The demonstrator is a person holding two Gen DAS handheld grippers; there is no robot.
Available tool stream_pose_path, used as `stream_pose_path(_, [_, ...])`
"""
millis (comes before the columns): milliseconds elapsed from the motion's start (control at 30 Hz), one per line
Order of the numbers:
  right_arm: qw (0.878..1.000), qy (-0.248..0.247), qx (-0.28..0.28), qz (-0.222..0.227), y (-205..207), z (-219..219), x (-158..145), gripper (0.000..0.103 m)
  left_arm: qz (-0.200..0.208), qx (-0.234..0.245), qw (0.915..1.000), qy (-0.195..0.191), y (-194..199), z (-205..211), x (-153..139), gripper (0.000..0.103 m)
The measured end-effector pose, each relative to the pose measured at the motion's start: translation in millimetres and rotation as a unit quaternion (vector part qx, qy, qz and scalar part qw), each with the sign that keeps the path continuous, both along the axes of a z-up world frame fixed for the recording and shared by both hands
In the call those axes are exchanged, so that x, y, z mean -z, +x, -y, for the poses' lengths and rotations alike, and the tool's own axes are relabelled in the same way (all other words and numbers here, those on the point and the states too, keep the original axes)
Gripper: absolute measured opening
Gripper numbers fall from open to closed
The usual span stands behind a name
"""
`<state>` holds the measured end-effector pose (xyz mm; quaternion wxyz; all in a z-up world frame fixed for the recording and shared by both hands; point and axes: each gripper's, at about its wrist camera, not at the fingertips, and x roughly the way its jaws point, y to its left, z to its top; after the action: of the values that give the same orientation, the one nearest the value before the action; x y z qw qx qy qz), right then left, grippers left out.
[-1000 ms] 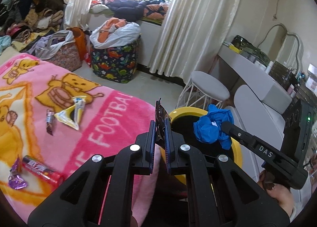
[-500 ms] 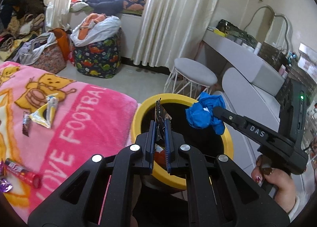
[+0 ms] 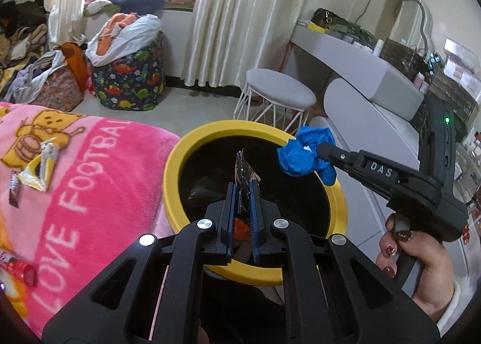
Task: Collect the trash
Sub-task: 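Open the right tool to drop the blue cloth while the left tool releases the wrapper into the bin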
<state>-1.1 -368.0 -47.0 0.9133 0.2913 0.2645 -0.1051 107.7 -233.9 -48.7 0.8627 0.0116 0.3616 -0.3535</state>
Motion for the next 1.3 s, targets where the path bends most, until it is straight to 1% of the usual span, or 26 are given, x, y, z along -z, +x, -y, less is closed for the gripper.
stream_pose_path(300, [1.000,0.011,0.020,-0.018,-2.7,12.9,13.9,0.005,-0.015,0.013,0.9997,0.014,1.4,14.0,17.2,0.005])
stream_pose_path(500, [0.999,0.014,0.017,-0.030,1.3,13.9,19.5,0.005,-0.024,0.013,0.9994,0.023,6.1,20.3,26.9,0.005])
stream_pose_path(633, [0.999,0.011,0.012,-0.040,5.2,13.9,22.4,0.005,-0.031,0.015,0.9988,0.036,12.1,24.5,35.5,0.005])
stream_pose_path(867, [0.999,0.017,0.013,-0.046,7.0,18.5,24.5,0.006,-0.048,0.008,0.9978,0.045,22.0,26.2,46.8,0.005])
stream_pose_path(900, [0.999,0.017,0.013,-0.047,7.1,19.0,24.5,0.008,-0.048,0.006,0.9978,0.044,22.5,25.8,46.5,0.007])
stream_pose_path(933, [0.999,0.017,0.014,-0.048,7.2,19.3,24.0,0.012,-0.044,0.003,0.9980,0.046,22.0,24.9,45.6,0.015])
stream_pose_path(967, [0.999,0.015,0.016,-0.046,7.2,20.0,24.4,0.024,-0.040,0.001,0.9981,0.046,21.0,23.8,44.5,0.020])
stream_pose_path(1000, [0.999,0.014,0.018,-0.045,6.7,19.8,23.6,0.037,-0.037,-0.001,0.9983,0.046,20.5,23.7,43.5,0.032])
stream_pose_path(1033, [0.999,0.013,0.019,-0.043,6.1,18.9,22.5,0.041,-0.034,-0.003,0.9984,0.044,19.1,22.5,42.2,0.039])
stream_pose_path(1067, [0.999,0.010,0.020,-0.041,6.1,18.7,21.8,0.042,-0.030,-0.005,0.9986,0.044,17.8,21.3,40.8,0.041])
stream_pose_path(1100, [0.999,0.005,0.019,-0.042,6.3,17.5,20.5,0.043,-0.028,-0.008,0.9986,0.044,16.9,20.6,39.9,0.047])
stream_pose_path(1133, [0.999,0.003,0.019,-0.043,7.0,17.4,19.7,0.046,-0.027,-0.011,0.9987,0.043,16.5,19.6,38.7,0.059])
stream_pose_path(1167, [0.999,-0.001,0.019,-0.042,7.0,16.6,18.9,0.052,-0.024,-0.016,0.9989,0.038,15.2,16.8,35.9,0.066])
stream_pose_path(1200, [0.999,-0.005,0.021,-0.042,6.5,15.6,18.0,0.055,-0.022,-0.020,0.9990,0.033,14.9,15.4,33.3,0.075])
stream_pose_path(1233, [0.999,-0.007,0.022,-0.042,6.4,15.5,17.6,0.057,-0.021,-0.024,0.9992,0.025,14.0,12.0,30.0,0.081])
stream_pose_path(1267, [0.999,-0.009,0.023,-0.043,6.4,15.3,17.1,0.059,-0.020,-0.027,0.9992,0.022,13.9,9.8,27.3,0.085])
stream_pose_path(1300, [0.999,-0.013,0.025,-0.045,6.4,14.6,16.9,0.063,-0.016,-0.033,0.9992,0.018,13.6,6.7,23.6,0.092])
